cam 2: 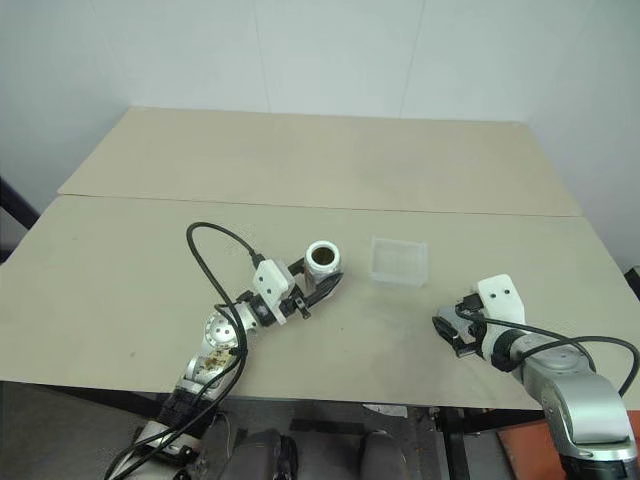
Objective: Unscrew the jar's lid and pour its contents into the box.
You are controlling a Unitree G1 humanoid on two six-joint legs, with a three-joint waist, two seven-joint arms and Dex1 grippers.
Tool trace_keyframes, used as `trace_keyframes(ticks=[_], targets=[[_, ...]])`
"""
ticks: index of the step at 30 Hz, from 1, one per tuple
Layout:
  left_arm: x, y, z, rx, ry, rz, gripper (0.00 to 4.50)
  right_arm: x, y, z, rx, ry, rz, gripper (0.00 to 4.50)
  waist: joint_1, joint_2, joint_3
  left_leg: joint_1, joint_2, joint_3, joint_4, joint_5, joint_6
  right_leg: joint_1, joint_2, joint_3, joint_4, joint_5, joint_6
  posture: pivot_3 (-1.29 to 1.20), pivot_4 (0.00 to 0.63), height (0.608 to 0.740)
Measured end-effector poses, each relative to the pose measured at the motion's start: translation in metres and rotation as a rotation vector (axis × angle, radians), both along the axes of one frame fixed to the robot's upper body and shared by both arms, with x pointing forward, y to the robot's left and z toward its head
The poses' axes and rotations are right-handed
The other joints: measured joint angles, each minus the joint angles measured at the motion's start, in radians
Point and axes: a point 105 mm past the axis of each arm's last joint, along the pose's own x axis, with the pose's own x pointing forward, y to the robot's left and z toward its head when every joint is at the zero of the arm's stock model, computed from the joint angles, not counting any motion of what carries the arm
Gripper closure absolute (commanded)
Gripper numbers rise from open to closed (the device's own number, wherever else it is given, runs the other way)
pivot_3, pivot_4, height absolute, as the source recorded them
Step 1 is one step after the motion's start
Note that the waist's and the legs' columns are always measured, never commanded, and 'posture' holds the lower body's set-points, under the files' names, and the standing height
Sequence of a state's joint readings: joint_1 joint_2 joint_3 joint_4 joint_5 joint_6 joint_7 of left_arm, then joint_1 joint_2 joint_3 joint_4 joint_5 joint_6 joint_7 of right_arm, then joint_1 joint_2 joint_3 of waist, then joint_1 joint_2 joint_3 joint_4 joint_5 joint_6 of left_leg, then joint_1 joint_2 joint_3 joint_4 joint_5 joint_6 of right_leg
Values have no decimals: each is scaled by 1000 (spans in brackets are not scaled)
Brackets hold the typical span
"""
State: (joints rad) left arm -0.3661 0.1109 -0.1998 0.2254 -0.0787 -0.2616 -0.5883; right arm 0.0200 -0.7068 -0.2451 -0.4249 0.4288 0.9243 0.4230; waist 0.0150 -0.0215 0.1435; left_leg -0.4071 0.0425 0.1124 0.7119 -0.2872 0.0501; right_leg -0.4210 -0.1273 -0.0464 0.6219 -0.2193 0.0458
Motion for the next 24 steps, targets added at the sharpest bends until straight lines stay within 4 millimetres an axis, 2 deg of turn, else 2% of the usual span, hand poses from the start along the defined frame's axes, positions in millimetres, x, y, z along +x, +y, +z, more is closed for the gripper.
trace_keyframes(ticks=[4,7,12,15,18,24], targets=[[17,-1,6,58,-38,73,2508,3,-8,32,-37,-108,23,32,1,0,0,0,-1,0,0,0,0,1,0,0,-1,0,1,0,150,740],[38,-6,13,129,-55,120,2508,7,-10,57,-63,-199,38,32,3,-1,0,0,-1,0,0,0,0,1,0,0,-2,1,2,0,150,740],[77,-33,37,317,-133,135,2508,5,4,72,-72,-269,103,32,11,-1,1,-3,-3,-1,0,0,0,0,0,-1,-5,2,3,0,150,740],[87,-50,46,450,-224,114,2508,0,14,75,-65,-293,142,32,12,-1,1,-5,-3,0,0,0,0,1,0,-2,-9,3,5,0,150,740],[92,-70,52,716,-481,121,2508,-4,19,72,-48,-305,145,32,20,-2,1,-9,-6,1,0,1,-1,0,-2,-3,-12,4,7,0,150,740],[89,-96,70,1087,-1064,127,2508,-20,26,75,-49,-327,164,32,29,-3,2,-12,-7,0,0,0,1,-2,-3,-3,-13,3,8,0,150,740]])
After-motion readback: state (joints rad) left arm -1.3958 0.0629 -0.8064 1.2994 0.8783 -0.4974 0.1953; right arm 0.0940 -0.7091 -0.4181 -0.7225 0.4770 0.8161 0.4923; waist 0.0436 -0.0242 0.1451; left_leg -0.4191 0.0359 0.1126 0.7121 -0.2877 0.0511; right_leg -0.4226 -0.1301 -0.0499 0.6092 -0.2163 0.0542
